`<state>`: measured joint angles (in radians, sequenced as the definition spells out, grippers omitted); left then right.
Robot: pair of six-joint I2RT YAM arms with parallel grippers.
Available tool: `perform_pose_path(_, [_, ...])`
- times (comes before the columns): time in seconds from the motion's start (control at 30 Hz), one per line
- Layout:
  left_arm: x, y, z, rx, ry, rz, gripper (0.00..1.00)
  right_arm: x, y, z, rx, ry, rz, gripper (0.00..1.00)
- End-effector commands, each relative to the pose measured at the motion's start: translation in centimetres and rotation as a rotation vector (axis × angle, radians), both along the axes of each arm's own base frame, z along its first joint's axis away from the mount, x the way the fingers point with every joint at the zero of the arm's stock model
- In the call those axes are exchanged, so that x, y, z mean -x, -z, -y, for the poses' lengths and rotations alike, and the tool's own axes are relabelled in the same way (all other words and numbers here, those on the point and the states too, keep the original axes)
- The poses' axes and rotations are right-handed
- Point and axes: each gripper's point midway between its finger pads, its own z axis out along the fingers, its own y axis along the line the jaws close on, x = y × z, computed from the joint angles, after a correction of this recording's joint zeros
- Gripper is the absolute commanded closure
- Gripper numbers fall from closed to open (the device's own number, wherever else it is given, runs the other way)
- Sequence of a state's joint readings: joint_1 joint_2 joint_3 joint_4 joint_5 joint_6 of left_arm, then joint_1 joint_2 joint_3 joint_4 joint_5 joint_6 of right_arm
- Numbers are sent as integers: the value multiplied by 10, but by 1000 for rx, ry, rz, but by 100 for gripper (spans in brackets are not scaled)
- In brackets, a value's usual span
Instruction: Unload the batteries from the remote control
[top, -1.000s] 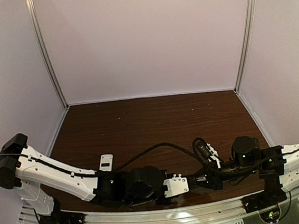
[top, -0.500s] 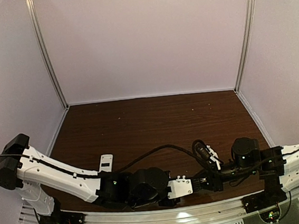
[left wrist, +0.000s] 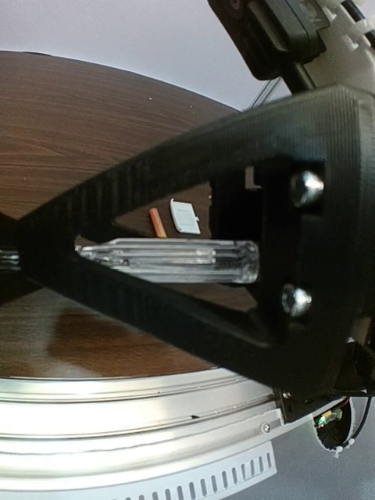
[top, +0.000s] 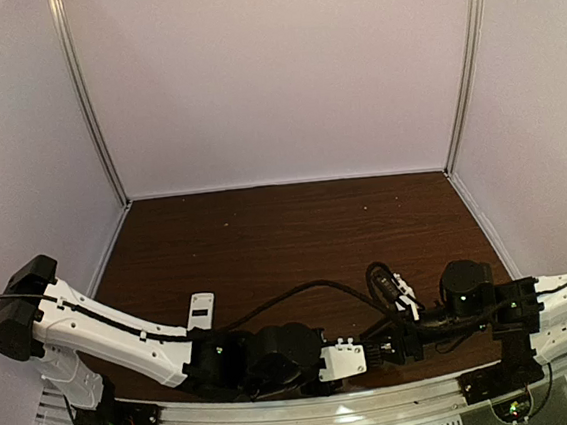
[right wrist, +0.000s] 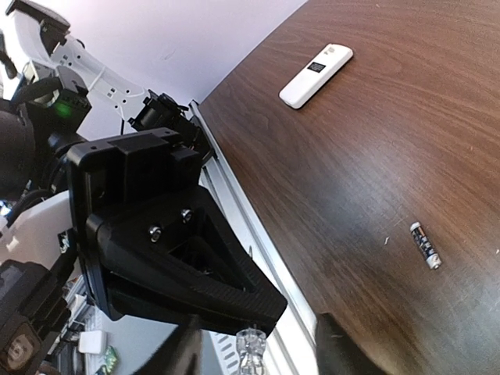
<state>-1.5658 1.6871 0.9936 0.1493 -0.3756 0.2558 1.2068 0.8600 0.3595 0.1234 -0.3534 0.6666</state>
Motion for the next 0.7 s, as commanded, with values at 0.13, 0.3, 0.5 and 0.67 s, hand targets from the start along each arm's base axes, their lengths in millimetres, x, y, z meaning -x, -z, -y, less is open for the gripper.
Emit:
perform_pose_path(0.13, [-2,-1,1,17,-37,-13,100,-6,-9,9,-29,57,25,19])
perform_pose_path(0.3, [-14,4,-9,19,-128,-3,100,-13,-12,19,-17,116,40,11])
perform_pose_path(0.5, [-26,16,-29,15,-224,1,100,-32,-20,42,-17,267,67,8])
perform_pose_path(0.67, [-37,21,-44,13,-312,5,100,-44,-28,64,-33,379,84,6])
